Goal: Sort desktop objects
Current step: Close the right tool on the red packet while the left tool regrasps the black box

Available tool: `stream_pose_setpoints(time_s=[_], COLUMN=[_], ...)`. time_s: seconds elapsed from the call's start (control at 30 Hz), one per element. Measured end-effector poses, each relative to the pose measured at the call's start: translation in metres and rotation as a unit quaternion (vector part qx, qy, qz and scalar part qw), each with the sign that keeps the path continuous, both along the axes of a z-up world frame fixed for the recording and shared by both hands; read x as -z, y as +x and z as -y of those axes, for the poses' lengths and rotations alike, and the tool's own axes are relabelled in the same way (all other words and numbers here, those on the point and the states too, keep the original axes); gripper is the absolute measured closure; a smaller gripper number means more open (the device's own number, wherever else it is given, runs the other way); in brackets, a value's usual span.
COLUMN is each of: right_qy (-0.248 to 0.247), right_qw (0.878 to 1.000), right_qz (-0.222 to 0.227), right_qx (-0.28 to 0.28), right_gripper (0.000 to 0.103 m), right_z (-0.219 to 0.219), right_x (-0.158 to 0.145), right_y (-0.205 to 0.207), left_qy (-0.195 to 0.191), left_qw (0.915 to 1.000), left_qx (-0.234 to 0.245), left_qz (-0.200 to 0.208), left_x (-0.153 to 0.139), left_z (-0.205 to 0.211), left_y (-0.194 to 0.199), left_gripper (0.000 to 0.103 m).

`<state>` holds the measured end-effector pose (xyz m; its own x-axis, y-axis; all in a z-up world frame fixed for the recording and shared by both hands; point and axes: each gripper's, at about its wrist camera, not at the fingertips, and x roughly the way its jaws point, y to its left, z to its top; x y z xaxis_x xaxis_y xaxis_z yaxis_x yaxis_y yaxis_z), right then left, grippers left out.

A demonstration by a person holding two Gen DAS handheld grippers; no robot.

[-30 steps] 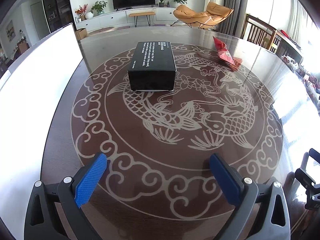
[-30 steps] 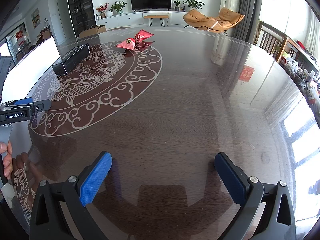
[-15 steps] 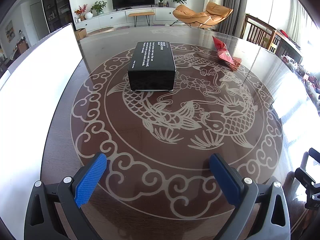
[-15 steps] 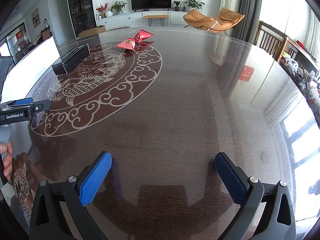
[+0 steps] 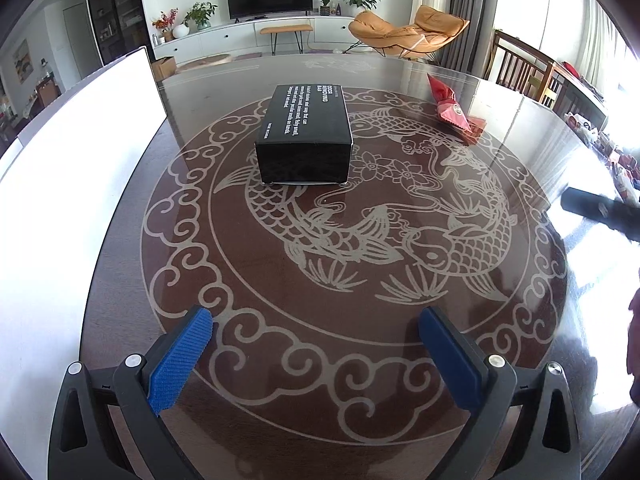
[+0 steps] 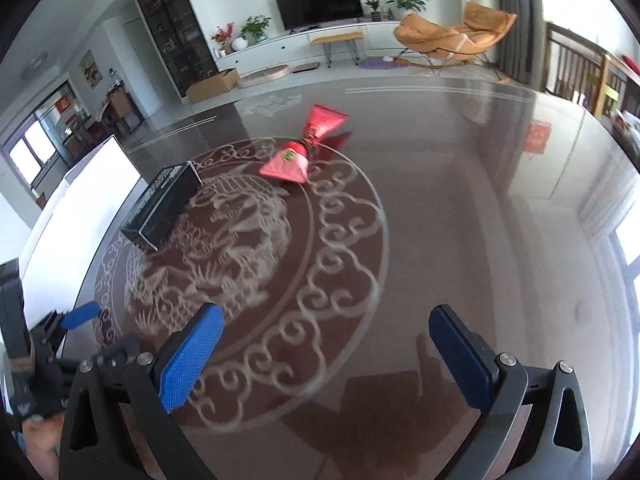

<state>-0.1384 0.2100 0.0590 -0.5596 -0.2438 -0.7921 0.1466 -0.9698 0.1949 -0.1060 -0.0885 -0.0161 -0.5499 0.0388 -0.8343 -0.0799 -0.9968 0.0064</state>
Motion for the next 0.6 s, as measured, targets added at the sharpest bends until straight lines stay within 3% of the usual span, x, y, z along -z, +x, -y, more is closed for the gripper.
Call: stream_pose_setpoints(time_s=[0.17, 0.33, 0.4, 0.43, 0.5, 0.53, 0.6], right_qy=[0.006, -0.005, -0.004, 0.008, 0.040, 0.040, 0.038], right_qw=[0.999, 0.997, 0.998, 0.998, 0.998, 0.998, 0.999], right_qz=[0.041, 0.045, 0.035, 0.036, 0.034, 0.030, 0.022], right_qx=[0.032, 0.056, 0.052, 0.049, 0.044, 0.035, 0.025], right_gripper=[0.000, 0.003, 0.036, 0.040, 0.065, 0.073, 0.074], right_z=[0.032, 0.050, 0.054, 0.056, 0.059, 0.059, 0.054], right_x=[0.006, 0.010, 0.012, 0.014, 0.017, 0.018, 0.020], right_y=[-0.098, -0.149, -0.157, -0.160, -0.164, -0.163, -0.156], left_qy=[0.000, 0.000, 0.000, 0.000, 0.000, 0.000, 0.000], left_qw=[1.0000, 1.0000, 1.0000, 1.0000, 1.0000, 1.0000, 1.0000], left_qx=[0.000, 0.000, 0.000, 0.000, 0.000, 0.000, -0.001], left_qz=[0.000, 0.000, -0.001, -0.001, -0.001, -0.001, -0.001], left_x=[0.000, 0.000, 0.000, 0.000, 0.000, 0.000, -0.001], left_z=[0.000, 0.000, 0.000, 0.000, 0.000, -0.001, -0.001], left_y=[0.000, 0.000, -0.001, -0.001, -0.001, -0.001, -0.001], left_gripper=[0.000, 0.000, 0.000, 0.000, 0.000, 0.000, 0.000])
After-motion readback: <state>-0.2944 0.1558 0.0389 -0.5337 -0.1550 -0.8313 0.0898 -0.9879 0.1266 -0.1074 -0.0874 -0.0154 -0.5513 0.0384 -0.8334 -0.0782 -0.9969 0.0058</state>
